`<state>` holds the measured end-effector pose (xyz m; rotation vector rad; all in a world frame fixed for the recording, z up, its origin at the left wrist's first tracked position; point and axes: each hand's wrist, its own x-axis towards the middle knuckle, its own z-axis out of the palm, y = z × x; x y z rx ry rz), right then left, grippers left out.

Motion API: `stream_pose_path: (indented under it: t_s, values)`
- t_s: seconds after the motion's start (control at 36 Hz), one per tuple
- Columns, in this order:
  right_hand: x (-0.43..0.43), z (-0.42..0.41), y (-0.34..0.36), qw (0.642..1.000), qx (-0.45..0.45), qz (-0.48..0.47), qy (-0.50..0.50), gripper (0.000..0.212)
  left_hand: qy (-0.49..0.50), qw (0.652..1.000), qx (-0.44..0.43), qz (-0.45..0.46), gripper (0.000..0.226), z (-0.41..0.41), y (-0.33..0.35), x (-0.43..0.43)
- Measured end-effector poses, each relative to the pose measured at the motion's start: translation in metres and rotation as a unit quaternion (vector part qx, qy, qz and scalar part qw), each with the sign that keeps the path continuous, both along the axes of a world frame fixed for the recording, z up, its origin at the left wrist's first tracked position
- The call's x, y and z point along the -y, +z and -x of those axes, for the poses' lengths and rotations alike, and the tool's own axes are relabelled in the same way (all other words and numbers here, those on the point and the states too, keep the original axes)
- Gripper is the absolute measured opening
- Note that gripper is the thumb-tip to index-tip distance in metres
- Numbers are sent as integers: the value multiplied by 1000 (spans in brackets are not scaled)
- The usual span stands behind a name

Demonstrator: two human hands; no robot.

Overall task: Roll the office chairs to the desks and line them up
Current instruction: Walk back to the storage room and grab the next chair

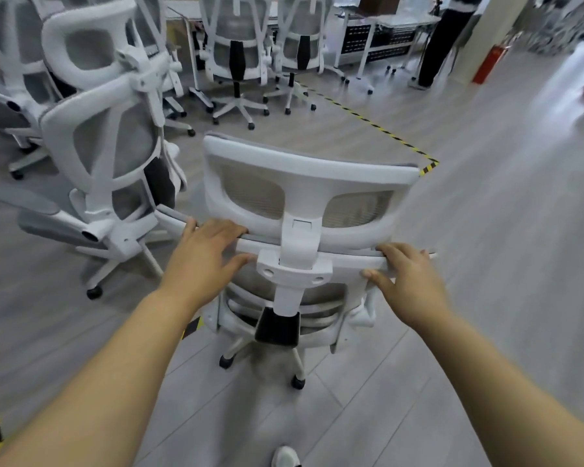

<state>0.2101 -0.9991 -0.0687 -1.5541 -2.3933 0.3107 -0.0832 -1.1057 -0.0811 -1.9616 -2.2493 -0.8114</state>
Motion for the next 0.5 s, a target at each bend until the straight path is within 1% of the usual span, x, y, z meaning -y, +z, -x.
stream_pose_path:
  t_s: [0.11,0.28,0.39,0.5]
  values:
    - [-57,14,-2,1000,7,-3,4,50,17,1000,23,7,41,6,3,-54]
    - [-128,46,-5,999,19,-29,14,48,27,997,46,63,41,31,8,-135]
    - [-176,73,-3,999,30,-34,7,49,37,996,60,62,41,54,11,-187]
    - [-219,102,1,999,27,-32,-13,48,19,997,49,55,42,85,8,-240]
